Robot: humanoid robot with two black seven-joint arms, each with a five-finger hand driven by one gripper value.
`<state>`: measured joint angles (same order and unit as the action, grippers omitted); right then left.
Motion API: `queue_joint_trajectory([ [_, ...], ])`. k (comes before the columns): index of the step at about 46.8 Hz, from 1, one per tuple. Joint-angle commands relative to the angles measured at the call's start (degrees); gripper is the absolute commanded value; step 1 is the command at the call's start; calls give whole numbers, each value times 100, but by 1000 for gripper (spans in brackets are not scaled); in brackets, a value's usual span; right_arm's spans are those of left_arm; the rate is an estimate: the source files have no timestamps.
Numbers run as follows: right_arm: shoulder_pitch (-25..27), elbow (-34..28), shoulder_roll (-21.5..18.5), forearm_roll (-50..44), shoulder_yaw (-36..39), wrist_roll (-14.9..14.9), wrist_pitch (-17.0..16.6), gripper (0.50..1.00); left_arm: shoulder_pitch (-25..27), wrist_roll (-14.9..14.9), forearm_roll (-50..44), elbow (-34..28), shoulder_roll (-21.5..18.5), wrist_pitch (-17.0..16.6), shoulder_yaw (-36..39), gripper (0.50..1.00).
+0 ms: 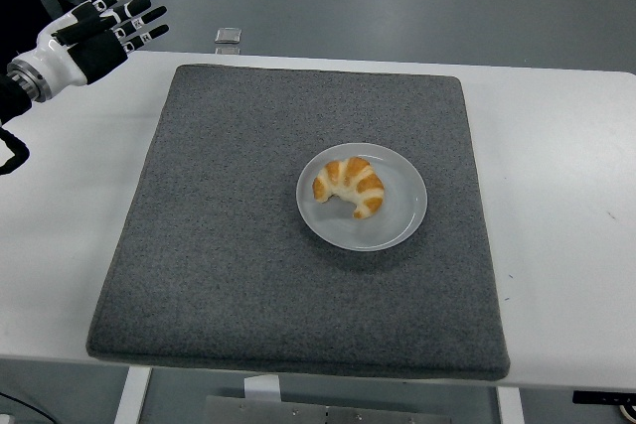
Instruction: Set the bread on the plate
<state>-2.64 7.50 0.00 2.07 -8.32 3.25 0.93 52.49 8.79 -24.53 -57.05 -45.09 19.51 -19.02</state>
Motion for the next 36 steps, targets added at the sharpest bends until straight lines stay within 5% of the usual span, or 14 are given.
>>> queue_joint_trajectory([
  [1, -9, 24, 0, 4, -3, 0, -5, 932, -2, 0, -8, 10, 0, 18, -23, 999],
  [36, 9, 68, 0, -5, -3, 0, -5, 930, -20, -9, -263, 168, 220, 9, -111, 1000],
])
